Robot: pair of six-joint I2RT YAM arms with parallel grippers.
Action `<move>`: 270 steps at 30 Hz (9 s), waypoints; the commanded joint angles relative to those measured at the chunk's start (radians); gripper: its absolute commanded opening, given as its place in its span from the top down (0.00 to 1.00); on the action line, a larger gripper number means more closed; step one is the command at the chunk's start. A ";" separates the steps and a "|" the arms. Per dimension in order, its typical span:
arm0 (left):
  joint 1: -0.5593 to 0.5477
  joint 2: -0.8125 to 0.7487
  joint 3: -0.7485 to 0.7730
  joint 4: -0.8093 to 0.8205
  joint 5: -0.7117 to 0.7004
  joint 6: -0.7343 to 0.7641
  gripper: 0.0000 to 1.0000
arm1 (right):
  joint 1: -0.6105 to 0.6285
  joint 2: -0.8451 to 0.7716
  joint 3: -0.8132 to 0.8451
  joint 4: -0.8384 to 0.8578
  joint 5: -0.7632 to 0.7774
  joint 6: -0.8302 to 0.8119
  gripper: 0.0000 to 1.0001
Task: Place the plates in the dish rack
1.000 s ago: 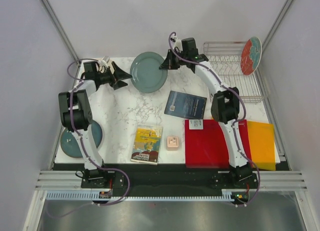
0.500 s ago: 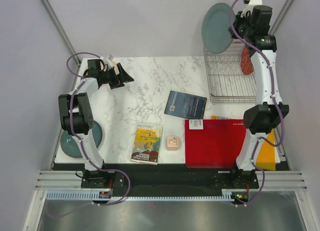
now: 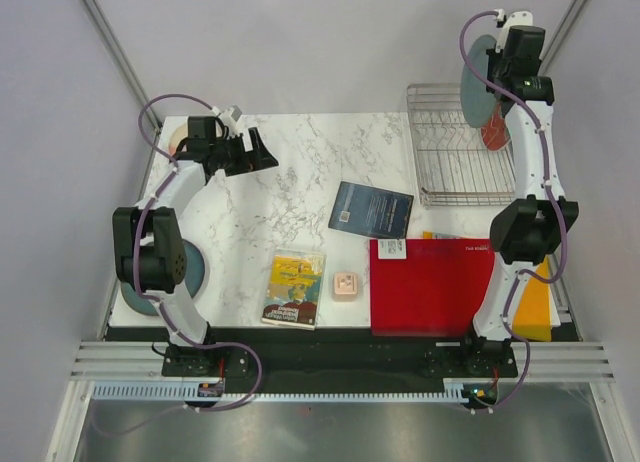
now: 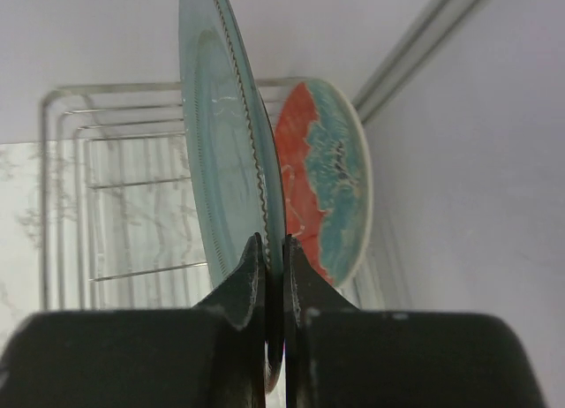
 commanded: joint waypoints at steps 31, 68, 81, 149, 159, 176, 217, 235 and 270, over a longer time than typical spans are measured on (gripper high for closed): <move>-0.002 -0.214 -0.184 -0.109 -0.241 0.289 0.00 | -0.135 0.246 0.092 0.278 0.086 -0.092 0.47; 0.500 -0.721 -0.482 -0.437 -0.330 0.768 0.39 | 0.593 0.259 -0.275 0.299 -1.088 0.446 0.28; 0.501 -0.838 -0.187 -0.487 -0.341 0.506 0.00 | 0.917 0.733 0.040 0.805 -1.102 0.984 0.22; 0.380 -0.225 -0.333 0.102 0.302 -0.017 0.05 | 0.290 0.065 0.075 0.224 -0.516 0.387 1.00; 0.149 -0.211 -0.269 0.083 0.034 0.142 0.02 | 0.097 -0.075 0.163 0.206 -0.150 0.065 1.00; 0.076 -0.165 -0.272 0.097 -0.023 0.112 0.00 | -0.035 -0.052 0.088 0.184 0.102 -0.226 1.00; 0.015 -0.131 -0.250 0.049 -0.051 0.158 0.00 | -0.097 0.065 0.140 0.326 0.162 -0.249 1.00; 0.006 -0.136 -0.273 0.049 -0.072 0.175 0.00 | -0.103 0.089 0.091 0.358 0.156 -0.217 1.00; -0.003 -0.131 -0.296 0.069 -0.082 0.167 0.00 | -0.034 0.036 0.051 0.405 0.216 -0.207 1.00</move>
